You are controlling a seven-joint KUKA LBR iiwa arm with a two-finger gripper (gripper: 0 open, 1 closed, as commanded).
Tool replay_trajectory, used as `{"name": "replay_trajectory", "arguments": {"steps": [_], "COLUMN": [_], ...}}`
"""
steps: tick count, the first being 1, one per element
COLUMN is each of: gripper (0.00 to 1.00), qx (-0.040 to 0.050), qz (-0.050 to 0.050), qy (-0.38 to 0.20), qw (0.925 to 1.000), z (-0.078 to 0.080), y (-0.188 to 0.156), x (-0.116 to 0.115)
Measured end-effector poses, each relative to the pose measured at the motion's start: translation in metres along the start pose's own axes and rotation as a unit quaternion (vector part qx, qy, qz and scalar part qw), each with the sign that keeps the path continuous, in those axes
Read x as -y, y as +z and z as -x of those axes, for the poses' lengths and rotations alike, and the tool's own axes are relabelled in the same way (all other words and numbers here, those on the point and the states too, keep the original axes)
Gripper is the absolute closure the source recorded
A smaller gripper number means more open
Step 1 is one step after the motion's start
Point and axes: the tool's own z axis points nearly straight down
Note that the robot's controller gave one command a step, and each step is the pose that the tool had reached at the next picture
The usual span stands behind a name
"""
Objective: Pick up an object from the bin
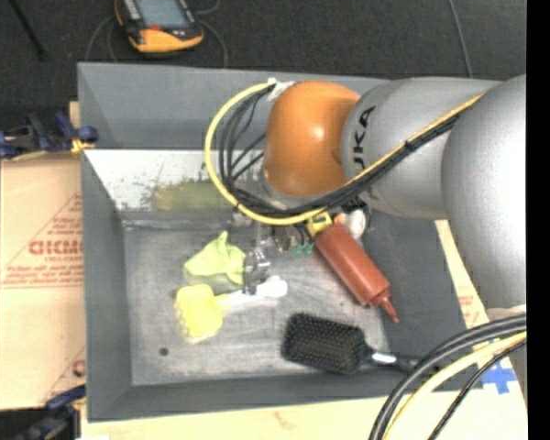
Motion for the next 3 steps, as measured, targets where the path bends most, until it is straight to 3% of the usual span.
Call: {"name": "replay_trajectory", "arguments": {"steps": [1, 2, 3], "gripper": [1.00, 1.00, 1.00], "qx": [0.0050, 0.0050, -0.0015], "qz": [0.001, 0.001, 0.001], "qy": [-0.126, -0.126, -0.304], "qw": [0.9920, 0.9920, 0.9526], "z": [-0.016, -0.016, -0.023], "y": [0.061, 0.061, -0.072], "x": [-0.049, -0.049, -0.065]}}
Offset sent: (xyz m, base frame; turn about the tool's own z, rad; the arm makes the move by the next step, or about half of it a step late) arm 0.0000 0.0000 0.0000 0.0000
